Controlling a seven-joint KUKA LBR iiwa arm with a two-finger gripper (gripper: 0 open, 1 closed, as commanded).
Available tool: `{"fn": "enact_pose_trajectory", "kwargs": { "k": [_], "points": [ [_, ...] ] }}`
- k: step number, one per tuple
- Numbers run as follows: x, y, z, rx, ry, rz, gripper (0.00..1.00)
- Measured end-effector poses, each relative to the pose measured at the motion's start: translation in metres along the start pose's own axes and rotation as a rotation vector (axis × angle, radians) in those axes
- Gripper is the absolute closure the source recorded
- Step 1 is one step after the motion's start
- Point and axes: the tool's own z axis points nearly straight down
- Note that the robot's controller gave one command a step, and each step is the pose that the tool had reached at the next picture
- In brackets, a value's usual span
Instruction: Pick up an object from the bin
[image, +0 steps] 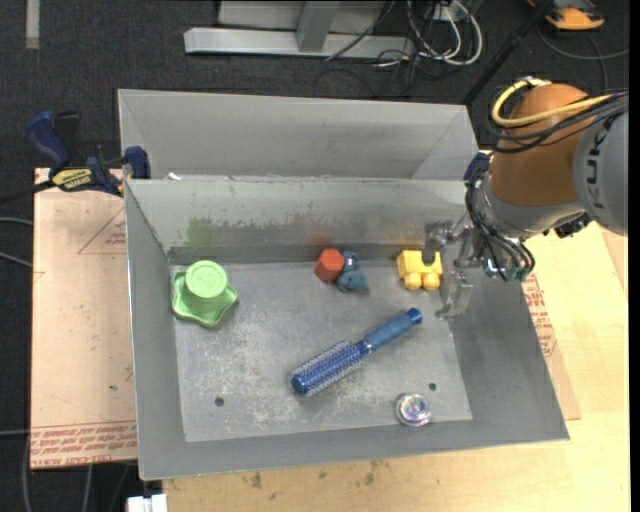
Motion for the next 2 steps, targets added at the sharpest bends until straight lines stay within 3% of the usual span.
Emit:
{"fn": "enact_pose_trajectory", "kwargs": {
  "k": [1, 2],
  "points": [
    [0.008, 0.093, 0.065, -0.004, -0.002, -0.018, 0.0],
    [0.097, 0.107, 0.088, 0.001, -0.005, -0.092, 0.0]
  ]
}}
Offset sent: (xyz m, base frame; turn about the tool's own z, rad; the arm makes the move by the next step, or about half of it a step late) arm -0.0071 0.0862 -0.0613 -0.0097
